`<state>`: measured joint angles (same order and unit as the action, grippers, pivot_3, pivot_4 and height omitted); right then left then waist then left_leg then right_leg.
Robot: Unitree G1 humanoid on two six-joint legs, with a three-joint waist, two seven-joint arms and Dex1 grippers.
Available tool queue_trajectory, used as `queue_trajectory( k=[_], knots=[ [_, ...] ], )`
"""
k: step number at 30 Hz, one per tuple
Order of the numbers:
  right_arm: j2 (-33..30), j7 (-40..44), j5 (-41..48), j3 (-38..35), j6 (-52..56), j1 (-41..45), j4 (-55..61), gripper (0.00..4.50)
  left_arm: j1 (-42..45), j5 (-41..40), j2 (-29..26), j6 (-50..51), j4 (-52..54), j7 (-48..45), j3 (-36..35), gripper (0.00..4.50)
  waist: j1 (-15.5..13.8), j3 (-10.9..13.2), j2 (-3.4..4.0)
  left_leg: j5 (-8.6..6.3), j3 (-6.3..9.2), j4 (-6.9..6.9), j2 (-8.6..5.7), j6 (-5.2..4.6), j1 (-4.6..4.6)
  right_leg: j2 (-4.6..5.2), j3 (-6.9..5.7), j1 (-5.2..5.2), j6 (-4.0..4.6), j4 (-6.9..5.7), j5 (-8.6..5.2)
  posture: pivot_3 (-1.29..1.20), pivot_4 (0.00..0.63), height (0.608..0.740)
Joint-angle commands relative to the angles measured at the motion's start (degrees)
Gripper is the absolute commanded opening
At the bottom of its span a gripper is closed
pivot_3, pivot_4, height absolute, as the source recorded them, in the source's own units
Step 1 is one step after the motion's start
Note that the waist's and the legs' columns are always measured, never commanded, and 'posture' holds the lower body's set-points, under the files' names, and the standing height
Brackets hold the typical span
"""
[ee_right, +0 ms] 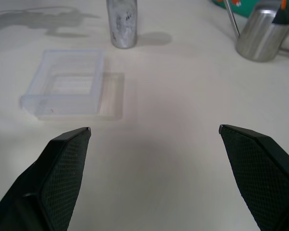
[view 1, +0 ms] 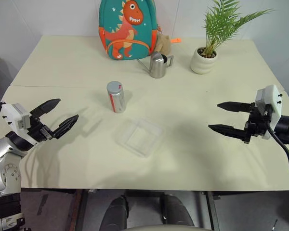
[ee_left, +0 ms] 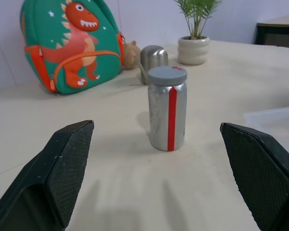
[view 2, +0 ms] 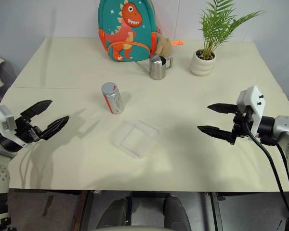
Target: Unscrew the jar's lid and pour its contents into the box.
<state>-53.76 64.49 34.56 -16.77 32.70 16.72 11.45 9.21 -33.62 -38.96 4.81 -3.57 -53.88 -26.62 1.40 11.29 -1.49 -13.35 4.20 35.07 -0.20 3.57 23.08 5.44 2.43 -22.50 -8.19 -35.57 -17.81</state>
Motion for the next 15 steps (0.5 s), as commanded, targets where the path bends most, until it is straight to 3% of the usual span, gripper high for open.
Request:
queue_trajectory(
  k=[1,9,15],
  knots=[
    [-0.7,-0.8,1.4,-2.4,0.1,0.4,1.8,4.50,1.0,-0.2,-0.5,-1.6,-0.3,-0.6,-1.0,4.48,0.0,0.0,0.00,0.00,-0.01,0.00,0.00,0.00,0.00,0.00,0.01,0.00,0.00,0.00,0.00,0.00,0.150,0.740],
    [0.3,-2.2,2.1,-0.5,0.2,2.1,3.1,4.50,-1.4,-0.1,0.7,-2.2,1.6,0.7,-1.2,4.48,0.0,0.0,0.00,-0.01,-0.04,-0.01,0.01,-0.01,0.00,0.00,0.05,-0.02,0.00,0.01,0.00,0.00,0.150,0.740],
    [1.8,-2.2,3.8,2.2,1.3,4.5,4.5,4.50,0.6,2.6,4.1,-1.7,4.3,7.3,2.1,4.48,-0.2,0.0,0.00,0.00,-0.04,0.04,0.00,-0.01,0.00,0.01,0.06,0.01,-0.04,0.00,0.04,0.00,0.150,0.740]
  ],
)
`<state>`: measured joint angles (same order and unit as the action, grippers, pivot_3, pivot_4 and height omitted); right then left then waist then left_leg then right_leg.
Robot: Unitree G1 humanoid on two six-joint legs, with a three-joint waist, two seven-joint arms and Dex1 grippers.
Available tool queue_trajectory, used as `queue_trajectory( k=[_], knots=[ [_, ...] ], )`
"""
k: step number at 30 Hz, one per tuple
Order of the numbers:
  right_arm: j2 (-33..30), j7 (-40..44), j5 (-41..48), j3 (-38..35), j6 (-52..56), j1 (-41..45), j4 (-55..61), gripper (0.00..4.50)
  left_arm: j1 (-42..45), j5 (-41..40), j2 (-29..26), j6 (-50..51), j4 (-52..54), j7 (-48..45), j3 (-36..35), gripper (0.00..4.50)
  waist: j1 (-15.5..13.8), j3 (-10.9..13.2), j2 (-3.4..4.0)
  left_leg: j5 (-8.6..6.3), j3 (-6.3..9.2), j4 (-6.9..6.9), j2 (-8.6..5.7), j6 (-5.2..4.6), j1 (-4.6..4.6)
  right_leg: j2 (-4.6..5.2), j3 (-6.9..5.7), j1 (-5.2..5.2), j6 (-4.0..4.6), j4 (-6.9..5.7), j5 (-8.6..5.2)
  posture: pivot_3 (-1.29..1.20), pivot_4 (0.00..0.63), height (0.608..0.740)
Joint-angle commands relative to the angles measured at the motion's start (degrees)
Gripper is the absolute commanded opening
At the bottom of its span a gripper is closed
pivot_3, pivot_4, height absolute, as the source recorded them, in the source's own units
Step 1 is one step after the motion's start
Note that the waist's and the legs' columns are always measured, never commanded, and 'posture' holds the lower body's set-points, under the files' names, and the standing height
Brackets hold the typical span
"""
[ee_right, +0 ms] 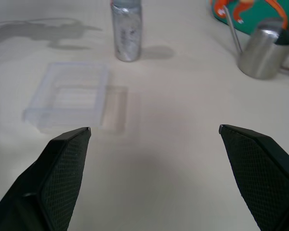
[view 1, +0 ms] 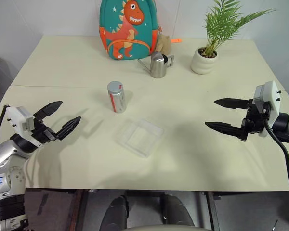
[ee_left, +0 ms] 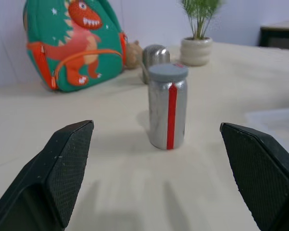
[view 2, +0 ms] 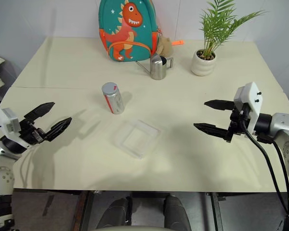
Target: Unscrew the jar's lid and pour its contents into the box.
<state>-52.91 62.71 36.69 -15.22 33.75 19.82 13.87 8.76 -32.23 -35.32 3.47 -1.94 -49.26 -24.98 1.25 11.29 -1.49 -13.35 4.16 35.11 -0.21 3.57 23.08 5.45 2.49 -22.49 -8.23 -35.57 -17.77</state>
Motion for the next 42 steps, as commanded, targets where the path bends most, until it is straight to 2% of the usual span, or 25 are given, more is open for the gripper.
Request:
queue_trajectory(
  k=[1,5,15,27,42],
  knots=[
    [1.4,-0.4,1.6,1.2,0.1,2.0,1.8,4.50,1.1,1.8,1.1,0.8,3.9,4.4,1.6,4.48,0.0,0.0,-0.01,0.00,0.00,0.00,-0.01,0.00,0.00,0.00,0.00,0.00,-0.01,0.00,0.00,0.00,0.150,0.740],
    [3.1,0.2,0.1,3.4,-2.3,3.9,-0.5,4.50,1.2,5.6,6.0,1.8,9.1,12.1,6.2,4.48,-0.2,0.0,-0.01,0.00,-0.01,0.01,-0.03,0.00,0.01,0.01,0.04,0.00,-0.06,0.01,0.03,0.00,0.150,0.740],
    [6.1,0.1,-2.9,7.1,-5.3,6.1,-3.3,4.50,6.2,10.8,13.3,1.9,6.3,21.3,11.5,4.48,-1.2,0.0,-0.01,0.01,-0.04,0.08,-0.05,0.01,0.01,-0.05,0.07,-0.01,-0.09,-0.02,0.06,0.00,0.150,0.740],
    [6.9,3.3,-0.9,7.2,-5.6,5.4,-2.4,4.50,13.3,14.5,17.1,-2.2,-4.6,21.6,15.4,4.48,-1.1,0.0,-0.01,0.01,-0.03,0.09,-0.05,0.01,0.02,-0.07,0.06,-0.02,-0.11,-0.02,0.08,0.00,0.150,0.740],
    [7.8,2.0,-2.3,7.3,-6.5,5.5,-3.1,4.50,23.0,16.4,20.3,-8.6,-19.0,20.6,16.7,4.48,-1.3,0.0,-0.01,0.02,-0.03,0.16,-0.08,0.00,0.04,-0.06,0.06,-0.01,-0.16,-0.02,0.11,0.00,0.150,0.740]
  ],
)
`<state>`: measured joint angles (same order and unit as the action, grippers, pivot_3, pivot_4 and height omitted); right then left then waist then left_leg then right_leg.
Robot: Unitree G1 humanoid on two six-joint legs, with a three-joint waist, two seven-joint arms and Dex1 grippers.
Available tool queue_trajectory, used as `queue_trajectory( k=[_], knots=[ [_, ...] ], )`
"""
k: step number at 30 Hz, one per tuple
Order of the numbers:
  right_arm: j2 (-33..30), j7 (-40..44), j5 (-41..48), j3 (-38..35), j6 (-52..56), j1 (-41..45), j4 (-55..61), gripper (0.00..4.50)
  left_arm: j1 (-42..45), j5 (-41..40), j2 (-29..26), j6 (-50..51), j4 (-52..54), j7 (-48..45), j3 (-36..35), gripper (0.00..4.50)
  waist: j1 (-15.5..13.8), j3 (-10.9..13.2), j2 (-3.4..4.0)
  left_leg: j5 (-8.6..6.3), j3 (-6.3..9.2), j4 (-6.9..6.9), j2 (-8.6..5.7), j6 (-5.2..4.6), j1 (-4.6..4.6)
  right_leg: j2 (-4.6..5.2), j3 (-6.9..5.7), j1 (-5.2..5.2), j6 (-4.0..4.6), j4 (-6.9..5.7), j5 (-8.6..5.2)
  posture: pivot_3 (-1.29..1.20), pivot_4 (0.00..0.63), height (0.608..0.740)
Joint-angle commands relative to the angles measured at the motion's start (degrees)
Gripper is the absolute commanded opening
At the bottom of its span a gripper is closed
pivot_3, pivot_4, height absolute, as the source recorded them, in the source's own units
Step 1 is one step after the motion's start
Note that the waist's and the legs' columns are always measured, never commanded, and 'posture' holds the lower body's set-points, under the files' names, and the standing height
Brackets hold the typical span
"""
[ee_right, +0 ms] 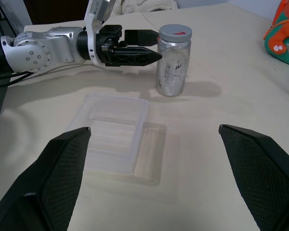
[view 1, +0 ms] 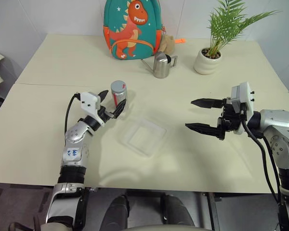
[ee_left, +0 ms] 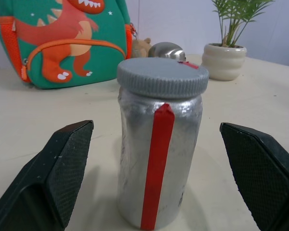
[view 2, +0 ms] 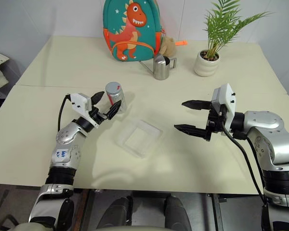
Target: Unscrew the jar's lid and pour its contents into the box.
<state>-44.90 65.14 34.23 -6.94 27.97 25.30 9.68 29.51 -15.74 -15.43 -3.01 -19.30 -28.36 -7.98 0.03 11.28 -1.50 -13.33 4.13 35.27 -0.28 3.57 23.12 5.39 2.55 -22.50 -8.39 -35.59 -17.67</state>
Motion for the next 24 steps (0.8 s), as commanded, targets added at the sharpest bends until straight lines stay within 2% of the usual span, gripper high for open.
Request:
queue_trajectory(
  k=[1,11,14,20,24],
  knots=[
    [-0.2,-0.5,0.1,-1.0,-0.6,0.0,1.2,4.50,2.7,0.0,0.6,-2.4,-2.4,-0.2,-0.4,4.48,-0.1,0.0,0.00,0.00,0.00,0.00,0.00,0.00,0.00,0.00,0.00,0.00,0.00,0.00,0.00,0.00,0.150,0.740],
    [-0.4,-1.6,0.0,-1.0,-0.2,-0.2,1.7,4.50,6.7,0.5,2.5,-3.9,-8.4,-0.7,0.2,4.48,0.0,0.0,0.00,0.00,0.00,0.01,-0.01,0.00,0.00,0.00,0.00,0.00,-0.02,0.00,0.01,0.00,0.150,0.740],
    [-0.5,-1.8,0.0,-1.0,-0.2,-0.1,1.6,4.50,7.3,0.8,2.8,-3.4,-9.5,-0.2,0.2,3.87,0.0,0.0,0.00,0.00,0.00,0.01,-0.01,0.00,0.00,0.00,0.00,0.00,-0.02,-0.01,0.01,0.00,0.150,0.740],
    [-0.5,-2.3,0.1,-1.1,-0.1,0.0,1.9,4.50,7.5,0.6,2.8,-3.4,-9.8,-0.3,0.0,2.01,0.0,0.0,-0.01,0.00,0.00,0.01,-0.01,0.00,0.01,0.00,0.00,0.00,-0.02,0.00,0.01,0.00,0.150,0.740],
    [-0.2,-3.0,0.3,-1.1,-0.1,0.7,2.5,4.50,6.9,0.5,2.1,-2.7,-8.7,-0.2,-0.3,1.94,0.0,0.0,-0.01,0.00,0.00,0.01,-0.01,0.00,0.01,0.00,0.00,0.00,-0.02,-0.01,0.01,0.00,0.150,0.740]
  ],
)
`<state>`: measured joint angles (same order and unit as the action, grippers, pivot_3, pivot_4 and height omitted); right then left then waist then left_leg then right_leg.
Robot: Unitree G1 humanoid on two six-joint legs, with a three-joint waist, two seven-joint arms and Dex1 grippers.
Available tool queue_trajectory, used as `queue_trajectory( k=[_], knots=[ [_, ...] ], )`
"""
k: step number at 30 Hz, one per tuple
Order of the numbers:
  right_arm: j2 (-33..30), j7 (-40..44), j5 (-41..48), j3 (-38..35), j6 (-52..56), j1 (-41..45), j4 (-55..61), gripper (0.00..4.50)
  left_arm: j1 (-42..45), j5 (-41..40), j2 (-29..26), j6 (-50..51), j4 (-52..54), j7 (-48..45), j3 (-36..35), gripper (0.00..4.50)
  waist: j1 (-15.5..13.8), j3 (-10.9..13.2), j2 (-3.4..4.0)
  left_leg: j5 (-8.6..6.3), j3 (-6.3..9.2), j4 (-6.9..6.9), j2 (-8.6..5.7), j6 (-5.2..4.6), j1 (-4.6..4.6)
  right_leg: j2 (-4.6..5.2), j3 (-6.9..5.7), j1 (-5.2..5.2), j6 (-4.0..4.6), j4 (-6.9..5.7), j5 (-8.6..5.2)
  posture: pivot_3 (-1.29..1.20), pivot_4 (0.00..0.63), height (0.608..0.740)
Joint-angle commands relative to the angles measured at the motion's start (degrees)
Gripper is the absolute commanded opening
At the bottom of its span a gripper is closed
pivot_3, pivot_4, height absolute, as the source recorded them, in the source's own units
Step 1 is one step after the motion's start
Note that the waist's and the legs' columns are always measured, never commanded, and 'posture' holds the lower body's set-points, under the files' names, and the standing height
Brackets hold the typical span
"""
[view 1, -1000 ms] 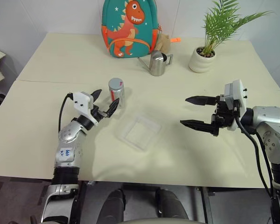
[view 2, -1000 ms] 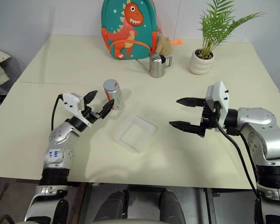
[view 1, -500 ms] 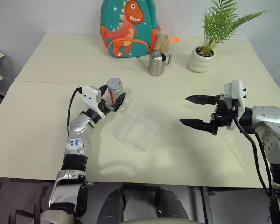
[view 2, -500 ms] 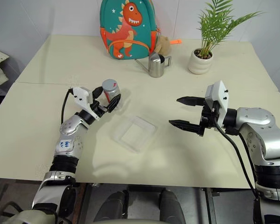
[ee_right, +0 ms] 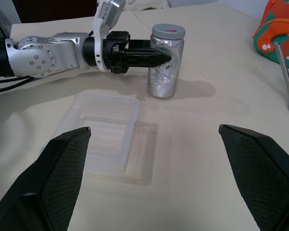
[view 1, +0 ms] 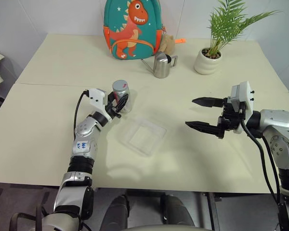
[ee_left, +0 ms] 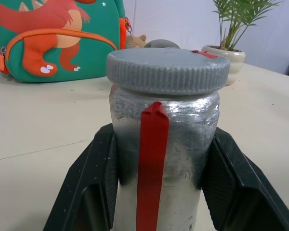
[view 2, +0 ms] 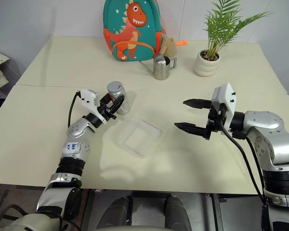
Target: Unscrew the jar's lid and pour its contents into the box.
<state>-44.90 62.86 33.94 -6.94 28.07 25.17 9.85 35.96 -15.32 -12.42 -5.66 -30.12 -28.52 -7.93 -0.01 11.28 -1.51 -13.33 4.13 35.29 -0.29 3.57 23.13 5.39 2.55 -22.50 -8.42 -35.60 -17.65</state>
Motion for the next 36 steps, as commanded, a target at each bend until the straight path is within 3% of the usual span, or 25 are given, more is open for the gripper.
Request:
queue_trajectory(
  k=[1,17,25,36],
  knots=[
    [0.1,-1.2,0.5,-1.1,-0.3,1.2,2.6,4.50,0.2,0.0,-1.3,0.1,2.8,-0.3,-0.5,1.94,0.0,0.0,0.00,0.00,0.00,0.00,0.00,0.00,0.00,0.00,0.00,0.00,0.00,0.00,0.00,0.00,0.150,0.740],
    [14.9,-26.6,0.0,5.3,12.3,14.4,13.8,4.50,0.0,-11.0,-12.4,12.9,24.6,-26.5,4.4,1.94,0.2,0.0,0.01,0.02,0.01,-0.03,0.03,0.03,0.05,-0.01,0.02,-0.10,0.03,-0.05,-0.01,0.00,0.150,0.740],
    [22.7,-38.8,-0.1,7.4,19.0,16.2,20.6,4.50,1.7,-12.9,-14.2,18.9,26.5,-30.2,5.2,1.94,0.3,0.0,0.01,0.02,0.03,-0.05,0.05,0.02,0.06,-0.02,0.01,-0.12,0.06,-0.08,-0.02,0.00,0.150,0.740],
    [25.2,-41.8,-0.2,11.0,22.9,15.6,24.1,4.50,2.2,-13.8,-14.4,23.7,28.8,-31.0,5.1,1.94,0.6,0.0,0.01,0.02,0.03,-0.08,0.06,0.01,0.06,-0.03,0.01,-0.14,0.07,-0.09,-0.03,0.00,0.150,0.740]
  ],
)
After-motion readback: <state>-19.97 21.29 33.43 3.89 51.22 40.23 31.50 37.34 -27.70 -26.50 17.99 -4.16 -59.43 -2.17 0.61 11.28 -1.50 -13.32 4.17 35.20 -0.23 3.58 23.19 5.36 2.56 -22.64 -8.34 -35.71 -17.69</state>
